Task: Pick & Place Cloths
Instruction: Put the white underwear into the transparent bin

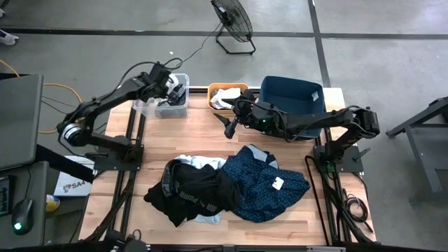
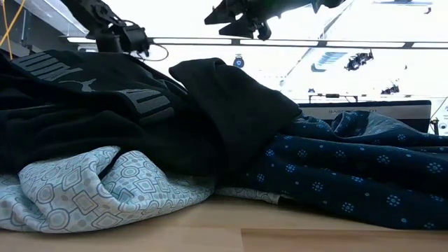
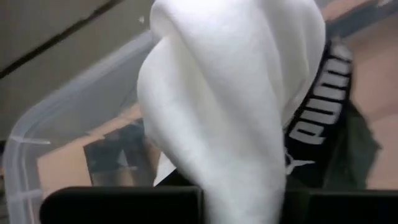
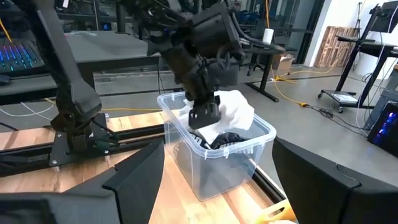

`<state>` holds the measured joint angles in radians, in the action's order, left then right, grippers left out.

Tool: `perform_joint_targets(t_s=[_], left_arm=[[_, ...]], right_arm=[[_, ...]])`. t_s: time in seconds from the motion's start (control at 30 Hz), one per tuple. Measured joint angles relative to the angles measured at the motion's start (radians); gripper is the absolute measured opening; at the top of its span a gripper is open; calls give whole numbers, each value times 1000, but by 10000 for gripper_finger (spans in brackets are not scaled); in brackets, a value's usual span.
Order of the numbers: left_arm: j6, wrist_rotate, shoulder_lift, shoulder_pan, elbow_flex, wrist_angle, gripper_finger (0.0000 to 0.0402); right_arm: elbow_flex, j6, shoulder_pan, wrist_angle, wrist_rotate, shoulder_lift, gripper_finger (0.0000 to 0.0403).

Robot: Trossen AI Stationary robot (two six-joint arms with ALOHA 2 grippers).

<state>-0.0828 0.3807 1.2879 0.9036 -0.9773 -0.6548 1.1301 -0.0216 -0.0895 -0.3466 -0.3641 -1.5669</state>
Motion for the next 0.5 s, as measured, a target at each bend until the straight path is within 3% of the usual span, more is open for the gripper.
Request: perform_joint_targets(t_s=[0.2,0.5], left_arm=[[-18,-5,24,-1,-4,-13,50],[-1,-38,24,0,-4,-34,192]], right_arm=[[0,0,0,4,0,0,291],[0,0,0,8,1,0,291]])
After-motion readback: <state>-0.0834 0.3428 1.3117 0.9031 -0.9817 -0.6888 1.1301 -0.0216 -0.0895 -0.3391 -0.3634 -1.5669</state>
